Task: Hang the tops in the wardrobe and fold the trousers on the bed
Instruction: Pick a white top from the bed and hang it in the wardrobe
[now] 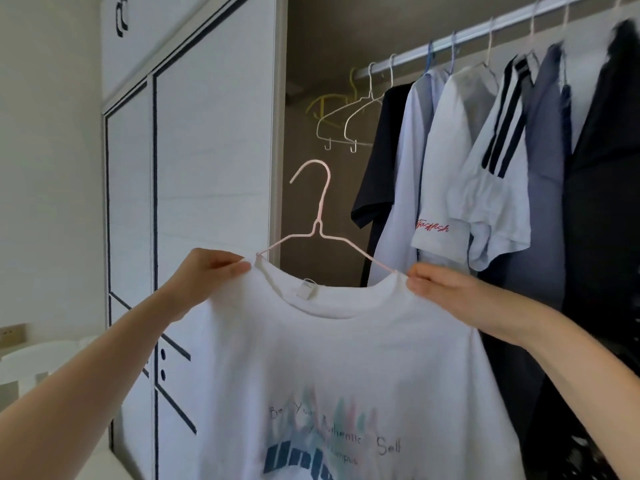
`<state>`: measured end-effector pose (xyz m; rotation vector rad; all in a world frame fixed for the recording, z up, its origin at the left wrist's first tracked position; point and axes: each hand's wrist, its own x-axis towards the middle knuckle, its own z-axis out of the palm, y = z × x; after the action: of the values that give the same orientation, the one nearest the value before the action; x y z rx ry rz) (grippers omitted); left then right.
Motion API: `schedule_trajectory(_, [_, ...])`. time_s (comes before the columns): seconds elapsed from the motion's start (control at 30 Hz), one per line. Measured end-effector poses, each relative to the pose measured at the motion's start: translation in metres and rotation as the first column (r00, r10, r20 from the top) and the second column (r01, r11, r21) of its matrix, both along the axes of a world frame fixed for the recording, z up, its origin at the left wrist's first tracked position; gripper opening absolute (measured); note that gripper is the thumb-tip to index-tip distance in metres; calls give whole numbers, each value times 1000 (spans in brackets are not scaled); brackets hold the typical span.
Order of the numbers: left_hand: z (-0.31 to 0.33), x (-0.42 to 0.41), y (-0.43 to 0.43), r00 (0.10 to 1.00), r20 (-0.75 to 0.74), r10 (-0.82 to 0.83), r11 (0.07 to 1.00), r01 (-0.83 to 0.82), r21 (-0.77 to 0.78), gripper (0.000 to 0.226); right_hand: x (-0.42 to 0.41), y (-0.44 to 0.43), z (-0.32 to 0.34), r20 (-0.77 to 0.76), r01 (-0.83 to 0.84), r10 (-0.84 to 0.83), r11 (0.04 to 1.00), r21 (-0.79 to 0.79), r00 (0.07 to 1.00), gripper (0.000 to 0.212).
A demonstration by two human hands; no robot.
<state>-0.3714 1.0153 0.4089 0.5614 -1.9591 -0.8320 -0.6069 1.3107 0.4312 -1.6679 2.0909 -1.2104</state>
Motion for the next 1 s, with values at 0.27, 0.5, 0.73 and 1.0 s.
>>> schedule_trajectory(0.27, [11,-47,16,991,64,120,971,-104,-215,26,3,16,21,448,-48,139,977,-208,883,15])
schedule_trajectory(0.5, [32,-96,37,989,58,135,967,-119,-225,28,13,32,59,543,-92,295,925,-369,787,22])
schedule_trajectory(0.73, [50,-145,27,988,-3,152,977,-151,-154,28,26,23,89,487,21,184,923,-385,854,45])
schedule_trajectory(1.0, [93,-190,6,987,-100,-124,991,118,-70,32,51,-19,111,395,141,58,878,-456,917,11])
